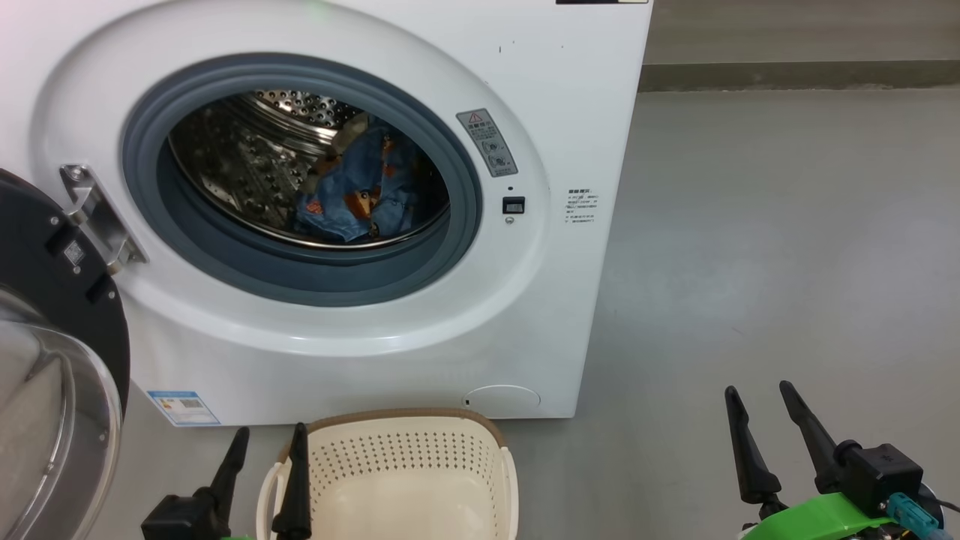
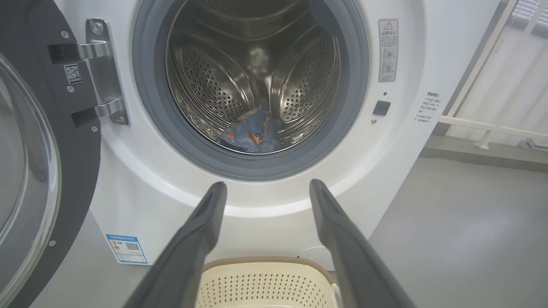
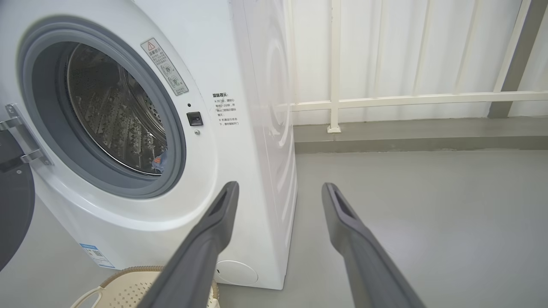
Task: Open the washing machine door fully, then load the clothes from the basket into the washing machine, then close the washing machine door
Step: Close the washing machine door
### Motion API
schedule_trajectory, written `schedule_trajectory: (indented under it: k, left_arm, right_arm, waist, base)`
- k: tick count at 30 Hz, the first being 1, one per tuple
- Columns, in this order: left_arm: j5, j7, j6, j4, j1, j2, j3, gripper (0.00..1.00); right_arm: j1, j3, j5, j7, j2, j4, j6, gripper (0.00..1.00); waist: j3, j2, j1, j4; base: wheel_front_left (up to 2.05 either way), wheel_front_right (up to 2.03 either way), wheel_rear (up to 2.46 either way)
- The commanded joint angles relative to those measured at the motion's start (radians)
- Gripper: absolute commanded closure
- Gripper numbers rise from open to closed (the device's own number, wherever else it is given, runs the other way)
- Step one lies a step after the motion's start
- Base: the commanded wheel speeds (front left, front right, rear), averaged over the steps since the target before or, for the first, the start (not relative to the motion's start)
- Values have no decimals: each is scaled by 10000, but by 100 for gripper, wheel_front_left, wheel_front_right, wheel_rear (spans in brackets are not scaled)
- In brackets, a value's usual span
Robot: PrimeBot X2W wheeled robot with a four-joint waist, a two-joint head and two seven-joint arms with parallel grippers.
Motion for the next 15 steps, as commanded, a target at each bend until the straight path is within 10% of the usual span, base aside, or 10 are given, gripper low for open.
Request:
schedule_trajectory:
  k: [1,15]
  left_arm:
    - [-66,-63,41,-193,-179,55,303,0]
    - [-135,-63,65,-108,-202,55,202,0]
  right_arm:
    - [-137,285,-11,-49,-38,-213,16,0]
    - [-147,275,-33,-49,-37,-188,16,0]
  waist:
    - [5,0,0,-1]
    - [49,0,0,8]
  base:
    - [0,0,0]
    - [-50,50,0]
